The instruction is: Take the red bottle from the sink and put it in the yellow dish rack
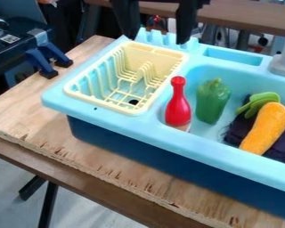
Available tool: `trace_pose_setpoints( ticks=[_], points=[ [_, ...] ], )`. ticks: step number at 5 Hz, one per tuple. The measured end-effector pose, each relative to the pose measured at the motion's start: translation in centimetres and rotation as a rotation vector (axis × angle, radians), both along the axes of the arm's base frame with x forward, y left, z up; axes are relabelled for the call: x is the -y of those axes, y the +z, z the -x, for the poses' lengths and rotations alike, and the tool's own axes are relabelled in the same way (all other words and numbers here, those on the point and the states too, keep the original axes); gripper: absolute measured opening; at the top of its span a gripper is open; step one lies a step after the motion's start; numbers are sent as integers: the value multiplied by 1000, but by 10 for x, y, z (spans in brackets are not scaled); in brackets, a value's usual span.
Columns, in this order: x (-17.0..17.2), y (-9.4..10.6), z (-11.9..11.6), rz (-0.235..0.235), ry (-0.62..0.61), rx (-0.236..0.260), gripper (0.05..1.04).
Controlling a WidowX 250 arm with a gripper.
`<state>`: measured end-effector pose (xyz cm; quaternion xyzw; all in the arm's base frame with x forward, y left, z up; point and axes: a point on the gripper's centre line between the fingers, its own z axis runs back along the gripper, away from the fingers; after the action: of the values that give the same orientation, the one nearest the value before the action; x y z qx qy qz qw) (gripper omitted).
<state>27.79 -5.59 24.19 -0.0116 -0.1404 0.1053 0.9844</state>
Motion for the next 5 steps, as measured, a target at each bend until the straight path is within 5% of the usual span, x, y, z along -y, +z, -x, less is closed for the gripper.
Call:
trace_pose_setpoints(
  ticks=[1, 3, 5],
  points=[
    [4, -2, 0, 15, -36, -1, 1006],
    [7, -31, -4, -27, -76, -81, 1006],
    [13, -46, -14, -16, -72, -75, 1006]
  ],
)
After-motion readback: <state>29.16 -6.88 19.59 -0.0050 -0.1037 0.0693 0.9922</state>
